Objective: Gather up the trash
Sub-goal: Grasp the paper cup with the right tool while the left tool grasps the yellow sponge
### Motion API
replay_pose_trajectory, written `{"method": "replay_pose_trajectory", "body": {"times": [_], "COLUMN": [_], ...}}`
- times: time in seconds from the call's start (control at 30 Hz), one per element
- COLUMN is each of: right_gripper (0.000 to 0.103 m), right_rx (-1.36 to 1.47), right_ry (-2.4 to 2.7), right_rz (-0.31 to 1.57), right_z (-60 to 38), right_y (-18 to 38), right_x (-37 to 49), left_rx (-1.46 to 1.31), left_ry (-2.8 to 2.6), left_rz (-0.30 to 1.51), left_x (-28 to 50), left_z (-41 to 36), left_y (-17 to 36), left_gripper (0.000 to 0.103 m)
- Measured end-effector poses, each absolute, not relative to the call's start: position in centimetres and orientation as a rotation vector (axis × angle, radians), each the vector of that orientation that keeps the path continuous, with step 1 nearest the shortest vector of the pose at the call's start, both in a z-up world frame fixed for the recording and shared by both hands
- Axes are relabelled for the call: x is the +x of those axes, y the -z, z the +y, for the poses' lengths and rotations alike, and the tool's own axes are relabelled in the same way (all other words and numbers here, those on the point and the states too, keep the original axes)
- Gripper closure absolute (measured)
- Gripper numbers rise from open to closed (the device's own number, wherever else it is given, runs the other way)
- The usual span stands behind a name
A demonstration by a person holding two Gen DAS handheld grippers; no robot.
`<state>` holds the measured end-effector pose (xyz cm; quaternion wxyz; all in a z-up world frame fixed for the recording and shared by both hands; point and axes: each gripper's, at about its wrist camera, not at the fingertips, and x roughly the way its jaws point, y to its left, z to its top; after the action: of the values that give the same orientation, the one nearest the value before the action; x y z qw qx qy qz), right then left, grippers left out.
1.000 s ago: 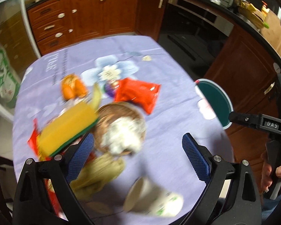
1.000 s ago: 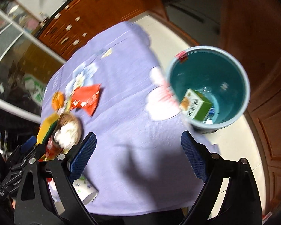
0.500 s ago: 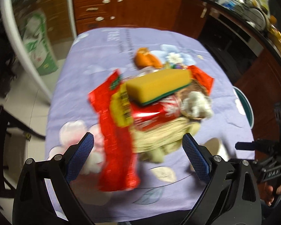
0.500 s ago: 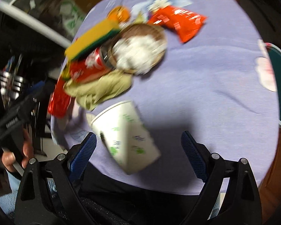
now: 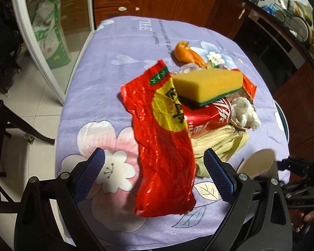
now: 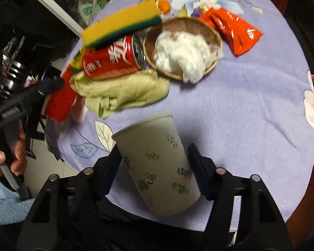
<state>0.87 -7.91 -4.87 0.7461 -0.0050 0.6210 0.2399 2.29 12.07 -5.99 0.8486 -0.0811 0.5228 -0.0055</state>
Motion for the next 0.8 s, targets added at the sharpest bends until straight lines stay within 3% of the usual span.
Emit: {"method": "replay_pose_trajectory", "body": {"times": [0.27, 0.67, 0.73, 0.8], "right_gripper": [0.043, 0.042, 0.042, 0.042], "right_rx": [0.120, 0.252, 0.268, 0.284], "right_ry": [-0.435, -0.376, -0.373, -0.369], "right_rz": [1.289, 1.272, 1.271, 1.270], "right_z": [-12.2, -16.5, -17.1, -17.5], "right_y": [2.2, 1.9, 2.0, 2.2], "right_x": [4.2, 6.7, 7.0, 7.4], "left_rx": [-0.038, 0.185, 0.157, 0.128], "left_ry": [0.058, 0.129, 0.147, 0.178], "left_rz": [1.049, 1.100, 1.102, 1.105], "left_x": [5.6, 12.0, 12.5, 12.9], "left_z": [8.9, 3.7, 4.0, 4.2], "left_y": [4.0, 6.4, 6.4, 6.2], "left_gripper": [0.008, 0.008, 0.013, 0.026]}}
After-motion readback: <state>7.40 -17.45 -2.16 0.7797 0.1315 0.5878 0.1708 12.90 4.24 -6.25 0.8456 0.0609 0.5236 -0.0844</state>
